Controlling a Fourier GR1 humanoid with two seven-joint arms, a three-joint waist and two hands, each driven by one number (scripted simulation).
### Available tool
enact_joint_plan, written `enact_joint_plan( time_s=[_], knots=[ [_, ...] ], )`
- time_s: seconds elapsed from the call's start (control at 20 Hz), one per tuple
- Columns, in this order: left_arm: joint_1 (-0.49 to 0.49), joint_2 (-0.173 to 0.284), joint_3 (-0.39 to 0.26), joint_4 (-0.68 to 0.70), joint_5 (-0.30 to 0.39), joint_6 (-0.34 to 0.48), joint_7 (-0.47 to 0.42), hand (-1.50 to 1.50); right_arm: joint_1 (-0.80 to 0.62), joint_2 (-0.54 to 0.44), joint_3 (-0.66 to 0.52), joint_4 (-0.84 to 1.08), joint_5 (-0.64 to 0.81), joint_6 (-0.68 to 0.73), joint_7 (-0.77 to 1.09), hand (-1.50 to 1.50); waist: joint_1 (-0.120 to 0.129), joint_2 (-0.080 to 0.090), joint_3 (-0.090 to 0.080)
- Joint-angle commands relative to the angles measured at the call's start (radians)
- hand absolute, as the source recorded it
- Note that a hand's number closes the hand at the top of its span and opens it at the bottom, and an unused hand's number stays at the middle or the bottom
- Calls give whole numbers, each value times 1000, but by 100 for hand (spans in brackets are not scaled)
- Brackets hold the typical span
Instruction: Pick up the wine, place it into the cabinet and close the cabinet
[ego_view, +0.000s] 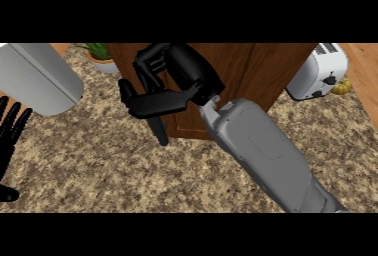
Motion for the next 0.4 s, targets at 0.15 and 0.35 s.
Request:
enact_joint_plan(
  time_s=[0.15,0.35],
  knots=[
    [-3,17,13,-4,11,-25,17,-150,-34,-76,-107,163,36,-10,-49,150,-3,40,8],
    [-12,-5,-2,-29,31,-14,38,-150,-27,-86,-122,189,25,13,-69,150,1,41,8]
  ],
)
